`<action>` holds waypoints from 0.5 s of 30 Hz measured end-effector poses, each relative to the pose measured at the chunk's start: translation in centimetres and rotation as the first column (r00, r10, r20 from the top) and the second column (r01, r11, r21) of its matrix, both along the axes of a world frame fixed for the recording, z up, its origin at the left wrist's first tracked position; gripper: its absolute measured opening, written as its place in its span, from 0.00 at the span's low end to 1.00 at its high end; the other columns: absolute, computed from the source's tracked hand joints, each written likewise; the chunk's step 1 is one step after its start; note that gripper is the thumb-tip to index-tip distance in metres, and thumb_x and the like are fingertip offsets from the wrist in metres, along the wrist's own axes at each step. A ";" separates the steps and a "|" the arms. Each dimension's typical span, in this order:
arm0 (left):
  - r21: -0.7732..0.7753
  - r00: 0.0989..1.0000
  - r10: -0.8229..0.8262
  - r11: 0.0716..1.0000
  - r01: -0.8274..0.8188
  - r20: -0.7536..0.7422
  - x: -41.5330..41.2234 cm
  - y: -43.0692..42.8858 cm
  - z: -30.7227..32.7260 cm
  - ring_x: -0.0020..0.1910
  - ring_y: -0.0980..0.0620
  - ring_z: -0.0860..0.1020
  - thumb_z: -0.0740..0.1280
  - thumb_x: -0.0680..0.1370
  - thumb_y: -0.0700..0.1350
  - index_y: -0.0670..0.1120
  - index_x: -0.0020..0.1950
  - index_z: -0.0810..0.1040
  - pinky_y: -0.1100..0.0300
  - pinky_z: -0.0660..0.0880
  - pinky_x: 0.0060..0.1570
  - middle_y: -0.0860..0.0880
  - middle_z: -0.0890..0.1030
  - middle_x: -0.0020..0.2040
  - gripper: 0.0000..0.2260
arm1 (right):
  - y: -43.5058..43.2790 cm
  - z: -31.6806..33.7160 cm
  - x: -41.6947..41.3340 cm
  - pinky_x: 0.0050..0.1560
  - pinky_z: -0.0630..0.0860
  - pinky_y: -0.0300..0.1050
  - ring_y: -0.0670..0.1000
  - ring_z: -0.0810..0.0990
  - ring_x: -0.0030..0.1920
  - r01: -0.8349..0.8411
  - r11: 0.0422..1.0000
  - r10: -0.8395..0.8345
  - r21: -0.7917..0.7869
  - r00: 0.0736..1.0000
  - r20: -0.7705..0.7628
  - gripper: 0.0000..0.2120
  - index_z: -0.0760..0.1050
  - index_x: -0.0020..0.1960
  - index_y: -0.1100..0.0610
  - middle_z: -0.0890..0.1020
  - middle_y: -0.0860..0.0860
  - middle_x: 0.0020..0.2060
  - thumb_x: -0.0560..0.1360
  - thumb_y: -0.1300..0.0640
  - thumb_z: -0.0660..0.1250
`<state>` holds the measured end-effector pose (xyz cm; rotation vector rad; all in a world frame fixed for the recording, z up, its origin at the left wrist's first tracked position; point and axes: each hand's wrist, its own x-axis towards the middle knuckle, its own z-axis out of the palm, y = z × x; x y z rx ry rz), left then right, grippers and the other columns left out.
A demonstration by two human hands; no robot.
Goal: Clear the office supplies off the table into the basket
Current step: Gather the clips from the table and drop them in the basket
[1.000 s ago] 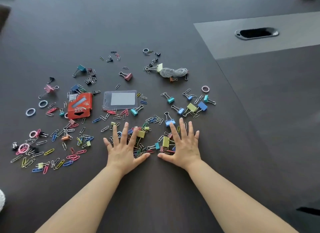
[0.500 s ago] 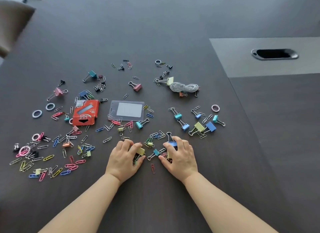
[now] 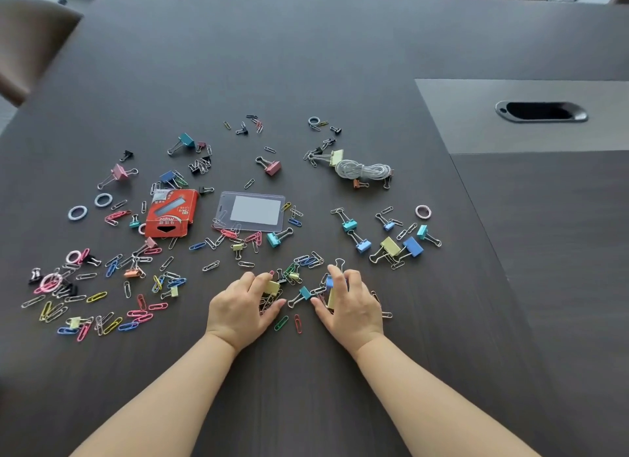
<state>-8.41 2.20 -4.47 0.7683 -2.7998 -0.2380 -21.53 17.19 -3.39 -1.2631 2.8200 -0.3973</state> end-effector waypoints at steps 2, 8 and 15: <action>0.026 1.000 0.008 1.000 -0.008 -0.019 0.1 0.2 0.2 0.31 0.49 0.79 0.43 0.77 0.64 0.50 0.55 0.73 0.61 0.71 0.22 0.50 0.79 0.37 0.26 | 0.0 0.0 0.2 0.20 0.70 0.39 0.50 0.76 0.28 0.004 1.000 -0.004 0.004 1.000 -0.018 0.31 0.68 0.56 0.52 0.77 0.53 0.40 0.59 0.40 0.74; 0.078 1.000 0.016 0.997 -0.015 -0.019 0.9 0.4 0.5 0.24 0.49 0.77 0.44 0.80 0.59 0.48 0.60 0.69 0.61 0.71 0.20 0.50 0.80 0.34 0.21 | 0.3 0.1 0.2 0.21 0.72 0.39 0.51 0.76 0.25 -0.041 0.997 0.040 -0.066 0.999 -0.022 0.27 0.70 0.53 0.49 0.78 0.54 0.42 0.59 0.48 0.77; 0.191 0.996 0.074 0.979 -0.065 -0.040 3.0 0.1 1.2 0.23 0.47 0.78 0.56 0.74 0.56 0.49 0.62 0.69 0.57 0.73 0.18 0.49 0.82 0.34 0.20 | -1.7 1.1 1.5 0.41 0.76 0.50 0.61 0.79 0.41 -0.006 0.998 0.022 -0.063 0.963 0.270 0.11 0.73 0.53 0.57 0.79 0.54 0.46 0.72 0.56 0.65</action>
